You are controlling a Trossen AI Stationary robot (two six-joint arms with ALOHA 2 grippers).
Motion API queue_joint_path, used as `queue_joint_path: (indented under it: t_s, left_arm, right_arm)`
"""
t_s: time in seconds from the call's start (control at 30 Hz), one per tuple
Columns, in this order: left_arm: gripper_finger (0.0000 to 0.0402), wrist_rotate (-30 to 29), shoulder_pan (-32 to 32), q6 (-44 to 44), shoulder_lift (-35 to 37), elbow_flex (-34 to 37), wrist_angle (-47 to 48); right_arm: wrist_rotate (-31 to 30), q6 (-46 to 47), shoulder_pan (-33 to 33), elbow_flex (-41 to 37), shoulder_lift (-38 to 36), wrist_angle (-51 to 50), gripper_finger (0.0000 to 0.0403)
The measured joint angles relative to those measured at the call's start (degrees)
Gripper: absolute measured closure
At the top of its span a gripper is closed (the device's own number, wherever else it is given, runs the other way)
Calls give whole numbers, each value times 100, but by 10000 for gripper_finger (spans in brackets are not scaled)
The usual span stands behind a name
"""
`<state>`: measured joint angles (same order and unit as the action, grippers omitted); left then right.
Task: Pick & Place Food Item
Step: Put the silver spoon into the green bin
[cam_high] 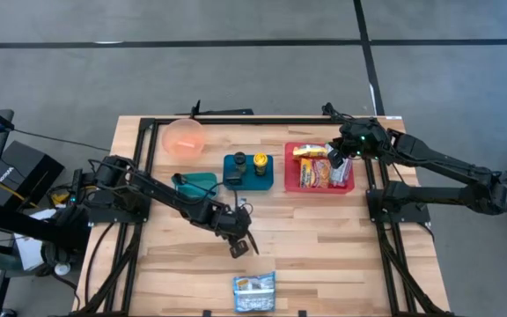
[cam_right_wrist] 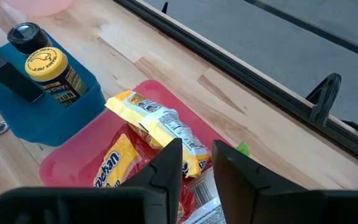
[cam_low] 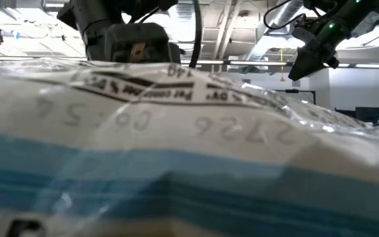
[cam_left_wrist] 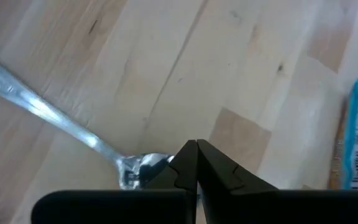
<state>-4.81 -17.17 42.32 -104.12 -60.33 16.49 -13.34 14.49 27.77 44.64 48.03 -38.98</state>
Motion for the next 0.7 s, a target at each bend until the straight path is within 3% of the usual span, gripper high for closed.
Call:
queue_joint_path:
  t_s: [0.7]
  left_arm:
    - [401, 460, -84, 947, 0, 292, 242]
  right_arm:
    - [0, -3, -1, 0, 2, -2, 320]
